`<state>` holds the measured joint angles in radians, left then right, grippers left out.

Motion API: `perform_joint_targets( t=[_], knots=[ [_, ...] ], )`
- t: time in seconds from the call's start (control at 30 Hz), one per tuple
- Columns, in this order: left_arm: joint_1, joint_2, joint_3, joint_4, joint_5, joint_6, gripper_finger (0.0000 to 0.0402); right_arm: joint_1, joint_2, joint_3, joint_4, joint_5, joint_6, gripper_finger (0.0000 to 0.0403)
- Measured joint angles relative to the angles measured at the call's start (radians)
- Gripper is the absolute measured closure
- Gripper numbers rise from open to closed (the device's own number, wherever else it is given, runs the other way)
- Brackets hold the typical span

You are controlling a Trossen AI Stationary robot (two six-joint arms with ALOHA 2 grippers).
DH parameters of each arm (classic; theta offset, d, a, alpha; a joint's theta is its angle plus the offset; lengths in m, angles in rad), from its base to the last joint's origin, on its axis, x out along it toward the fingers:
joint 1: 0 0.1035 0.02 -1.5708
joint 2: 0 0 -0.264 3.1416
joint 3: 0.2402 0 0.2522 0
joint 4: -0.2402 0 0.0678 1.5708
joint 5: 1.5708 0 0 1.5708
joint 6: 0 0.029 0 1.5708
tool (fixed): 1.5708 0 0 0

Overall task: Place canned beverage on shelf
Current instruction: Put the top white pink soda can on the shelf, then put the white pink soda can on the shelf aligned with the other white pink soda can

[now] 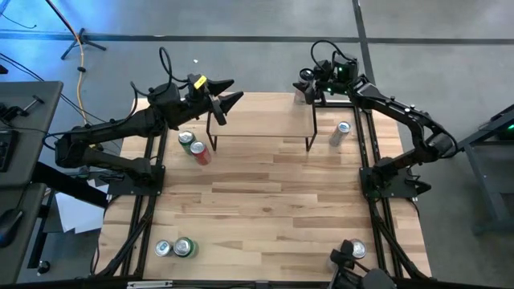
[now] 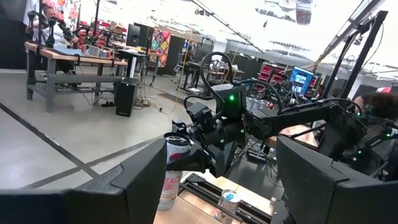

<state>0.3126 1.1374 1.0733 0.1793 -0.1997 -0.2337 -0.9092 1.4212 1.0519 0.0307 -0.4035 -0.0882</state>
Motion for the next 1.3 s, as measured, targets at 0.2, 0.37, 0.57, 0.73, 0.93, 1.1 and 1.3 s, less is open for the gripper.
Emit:
perform_joint_targets(
  t=[0.2,0.37,0.57,0.73,0.93,1.1,1.3],
  knots=[
    [0.0,0.0,0.0,0.0,0.014,0.0,0.0142,0.0,-0.004,0.0,-0.026,-0.001,-0.026,0.0119],
    [0.0,0.0,0.0,0.001,0.014,0.0,0.0142,0.0,-0.008,0.0,-0.057,-0.004,-0.036,0.0093],
    [0.0,-0.005,0.0,0.005,0.014,0.0,0.0142,-0.001,-0.031,0.0,-0.117,0.0,-0.052,0.0051],
    [0.0,-0.006,0.0,0.007,0.015,0.0,0.0142,-0.001,-0.082,0.0,-0.201,0.032,-0.09,0.0027],
    [0.0,-0.006,0.0,0.007,0.014,0.0,0.0142,-0.001,-0.137,0.0,-0.365,0.053,-0.114,0.0022],
    [0.0,-0.006,0.0,0.007,0.014,-0.001,0.0142,-0.001,-0.177,0.0,-0.491,0.053,-0.115,0.0022],
    [0.0,-0.006,0.0,0.006,0.019,-0.035,0.0142,-0.001,-0.25,0.0,-0.622,0.053,-0.085,0.0022]
  ],
)
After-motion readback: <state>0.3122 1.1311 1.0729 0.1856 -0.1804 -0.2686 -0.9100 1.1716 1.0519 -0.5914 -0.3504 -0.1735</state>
